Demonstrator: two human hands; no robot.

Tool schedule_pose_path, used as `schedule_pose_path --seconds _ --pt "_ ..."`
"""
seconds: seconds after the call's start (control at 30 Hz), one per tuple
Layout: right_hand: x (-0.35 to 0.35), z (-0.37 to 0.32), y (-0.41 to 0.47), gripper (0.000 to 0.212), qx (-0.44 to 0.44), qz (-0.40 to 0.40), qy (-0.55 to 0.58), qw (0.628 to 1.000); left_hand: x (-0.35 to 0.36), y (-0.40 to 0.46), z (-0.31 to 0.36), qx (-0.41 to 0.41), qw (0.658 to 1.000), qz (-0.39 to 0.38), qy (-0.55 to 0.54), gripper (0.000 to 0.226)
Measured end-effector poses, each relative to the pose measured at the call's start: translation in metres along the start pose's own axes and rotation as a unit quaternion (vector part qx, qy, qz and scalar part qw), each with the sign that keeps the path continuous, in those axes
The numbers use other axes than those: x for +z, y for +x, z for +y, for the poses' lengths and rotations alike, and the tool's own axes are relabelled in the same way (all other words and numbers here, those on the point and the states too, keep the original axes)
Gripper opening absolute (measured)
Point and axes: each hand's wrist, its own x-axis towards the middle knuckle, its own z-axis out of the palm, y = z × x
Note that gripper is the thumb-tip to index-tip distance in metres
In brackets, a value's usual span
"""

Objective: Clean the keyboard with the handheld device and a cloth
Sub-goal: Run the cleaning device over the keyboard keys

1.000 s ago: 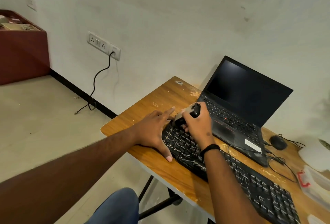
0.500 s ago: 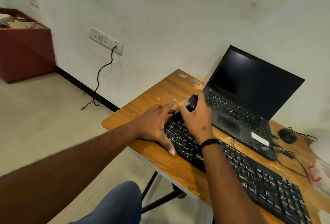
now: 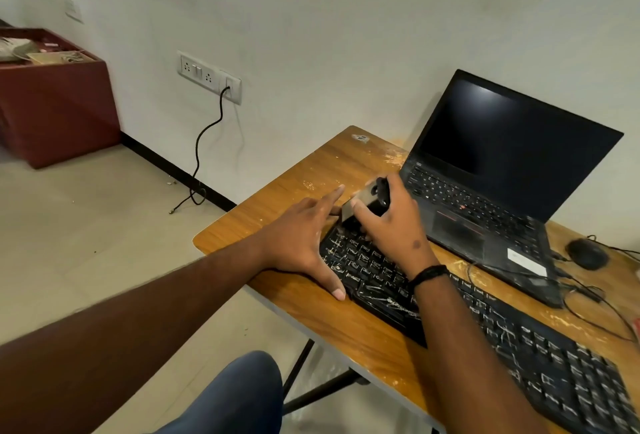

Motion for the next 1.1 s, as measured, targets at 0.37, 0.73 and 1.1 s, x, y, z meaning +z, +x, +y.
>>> schedule_pose_path --seconds 0.37,0.73,1.1 --pt "-0.001 0.008 -0.014 0.031 -0.030 0.049 -0.001 0.998 0.000 0.001 0.000 -0.004 1.000 -0.004 -0.001 0.160" --pt "-0.002 0.006 -0.015 0.029 -0.032 0.078 0.027 0.996 -0.001 -0.001 0.002 -0.010 1.000 -0.004 0.003 0.160" --pt "-0.005 0.008 -0.019 0.028 -0.022 0.043 -0.009 0.999 -0.002 -0.003 0.005 -0.007 1.000 -0.003 0.000 0.157"
